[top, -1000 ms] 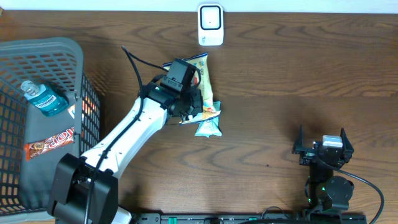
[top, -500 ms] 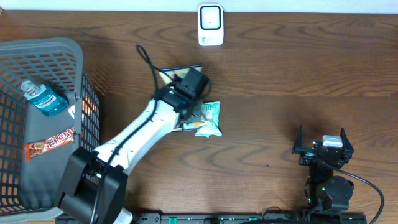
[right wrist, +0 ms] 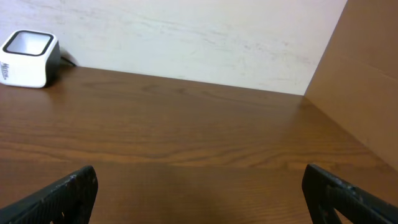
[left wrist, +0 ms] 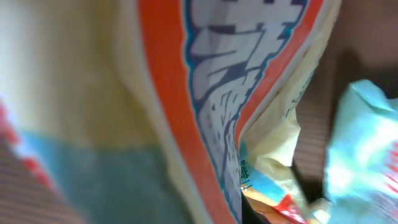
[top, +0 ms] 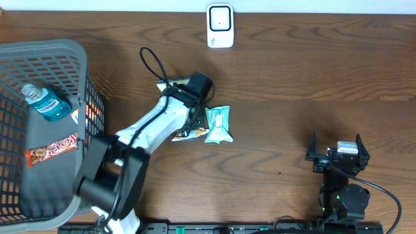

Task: Scan the item barcode
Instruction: 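Carry the snack bag out and set it left of the wipes pack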

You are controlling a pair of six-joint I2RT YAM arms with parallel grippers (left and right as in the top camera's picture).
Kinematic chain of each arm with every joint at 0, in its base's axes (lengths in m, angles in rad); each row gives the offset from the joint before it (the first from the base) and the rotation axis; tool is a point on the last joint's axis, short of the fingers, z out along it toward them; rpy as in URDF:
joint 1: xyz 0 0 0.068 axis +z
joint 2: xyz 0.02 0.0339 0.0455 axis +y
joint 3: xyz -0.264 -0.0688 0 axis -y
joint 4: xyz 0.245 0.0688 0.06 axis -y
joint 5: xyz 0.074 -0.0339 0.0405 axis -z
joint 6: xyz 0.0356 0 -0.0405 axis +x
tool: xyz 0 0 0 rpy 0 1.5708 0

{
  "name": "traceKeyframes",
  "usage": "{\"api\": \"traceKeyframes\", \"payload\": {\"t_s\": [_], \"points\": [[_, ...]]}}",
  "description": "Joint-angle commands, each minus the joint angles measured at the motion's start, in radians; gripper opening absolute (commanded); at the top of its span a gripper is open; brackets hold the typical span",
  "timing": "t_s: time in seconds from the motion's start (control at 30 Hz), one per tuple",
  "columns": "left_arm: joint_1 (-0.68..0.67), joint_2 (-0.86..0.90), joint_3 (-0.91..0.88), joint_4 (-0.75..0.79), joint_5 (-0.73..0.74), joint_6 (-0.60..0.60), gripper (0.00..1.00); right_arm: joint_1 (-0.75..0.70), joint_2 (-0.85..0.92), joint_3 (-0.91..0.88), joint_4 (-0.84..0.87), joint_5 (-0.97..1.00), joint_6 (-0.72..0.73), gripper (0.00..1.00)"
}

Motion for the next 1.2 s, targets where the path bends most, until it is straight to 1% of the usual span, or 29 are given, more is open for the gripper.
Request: {"api": "traceKeyframes", "payload": {"t_s": [0.0,0.03,0.07,0.1,0.13,0.17,0.3,0.47,0.5,0.63,0.83,0.87,0.97,1.07,1.17], "points": [[0.0,0.023,0.006,-0.001,0.042,-0.029,0.17,-0.004,-0.005,-0.001,-0.003,0.008,-0.007,0.99],[0.0,0.023,0.006,-0.002,0.045,-0.03,0.37,-0.004,-0.005,-0.001,-0.003,0.008,-0.007,0.99],[0.0,0.017,0.006,-0.006,0.044,-0.031,0.64,-0.004,-0.005,-0.001,-0.003,0.008,-0.007,0.99],[0.0,0.011,0.006,-0.008,0.044,-0.03,0.73,-0.004,-0.005,-0.001,-0.003,0.007,-0.007,0.99],[0.0,0.006,0.006,-0.01,0.044,-0.028,0.87,-0.004,-0.005,-0.001,-0.003,0.008,-0.007,0.99],[0.0,-0.005,0.006,-0.015,0.044,-0.028,0.93,-0.004,-0.005,-0.001,-0.003,0.008,-0.007,0.99],[0.001,-0.069,0.008,-0.041,0.043,-0.028,0.95,-0.004,-0.005,-0.001,-0.003,0.008,-0.007,0.99],[0.014,-0.24,0.008,-0.094,0.039,-0.027,0.95,-0.004,-0.005,-0.001,-0.003,0.008,-0.007,0.99],[0.018,-0.302,0.008,-0.104,0.04,-0.027,0.95,-0.004,-0.005,-0.001,-0.003,0.008,-0.007,0.99],[0.019,-0.445,0.008,-0.108,0.024,-0.019,0.96,-0.004,-0.005,-0.001,-0.003,0.008,-0.007,0.99],[0.019,-0.651,0.008,-0.11,-0.044,-0.012,0.96,-0.004,-0.005,-0.001,-0.003,0.008,-0.007,0.99],[0.021,-0.716,0.008,-0.109,-0.078,-0.013,0.96,-0.004,-0.005,-0.001,-0.003,0.008,-0.007,0.99],[0.035,-0.806,0.008,-0.108,-0.136,-0.013,0.96,-0.004,-0.005,-0.001,-0.003,0.008,-0.007,0.99],[0.072,-0.899,0.008,-0.108,-0.173,-0.013,0.97,-0.004,-0.005,-0.001,-0.003,0.008,-0.007,0.99],[0.12,-0.971,0.008,-0.109,-0.178,-0.017,0.97,-0.004,-0.005,-0.001,-0.003,0.008,-0.007,0.99]]}}
